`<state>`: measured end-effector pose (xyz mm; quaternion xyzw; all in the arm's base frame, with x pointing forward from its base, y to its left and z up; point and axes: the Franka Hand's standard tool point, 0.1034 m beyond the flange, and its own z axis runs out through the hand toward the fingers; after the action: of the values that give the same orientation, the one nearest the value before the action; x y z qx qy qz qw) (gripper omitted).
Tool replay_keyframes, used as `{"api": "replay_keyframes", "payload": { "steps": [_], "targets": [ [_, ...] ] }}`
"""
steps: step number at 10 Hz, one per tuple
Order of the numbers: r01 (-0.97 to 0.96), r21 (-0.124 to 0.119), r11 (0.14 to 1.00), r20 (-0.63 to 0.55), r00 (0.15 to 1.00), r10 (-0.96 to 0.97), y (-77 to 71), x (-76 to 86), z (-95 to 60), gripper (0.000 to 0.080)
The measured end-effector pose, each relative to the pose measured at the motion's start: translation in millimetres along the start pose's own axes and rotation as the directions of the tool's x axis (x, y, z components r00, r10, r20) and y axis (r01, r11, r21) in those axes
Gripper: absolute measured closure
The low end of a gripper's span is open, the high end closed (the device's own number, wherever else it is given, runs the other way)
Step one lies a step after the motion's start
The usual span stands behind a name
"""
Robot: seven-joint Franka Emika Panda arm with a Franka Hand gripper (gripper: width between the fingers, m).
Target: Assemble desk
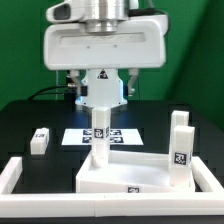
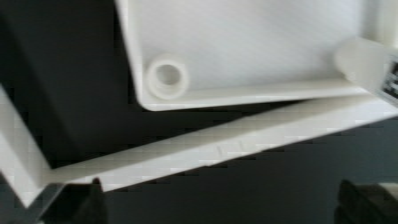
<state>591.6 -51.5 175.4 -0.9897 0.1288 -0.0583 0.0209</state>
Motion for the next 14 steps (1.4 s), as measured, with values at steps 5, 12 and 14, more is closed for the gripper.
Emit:
{"api": "replay_keyframes", "payload": {
  "steps": [5,12,14],
  "targets": [
    [0.245,-0.013,0.969,0.074,0.967,-0.244,50.7,-13.0,35.5,0.0151],
    [0.276,0.040,0.960,0.497,0.829,-0.258,103.4,-53.8,56.3,0.0151],
    [0.268,0.052,0.962,0.669,0.706,-0.233,150.2,-80.9,65.5,0.0151]
  ]
}}
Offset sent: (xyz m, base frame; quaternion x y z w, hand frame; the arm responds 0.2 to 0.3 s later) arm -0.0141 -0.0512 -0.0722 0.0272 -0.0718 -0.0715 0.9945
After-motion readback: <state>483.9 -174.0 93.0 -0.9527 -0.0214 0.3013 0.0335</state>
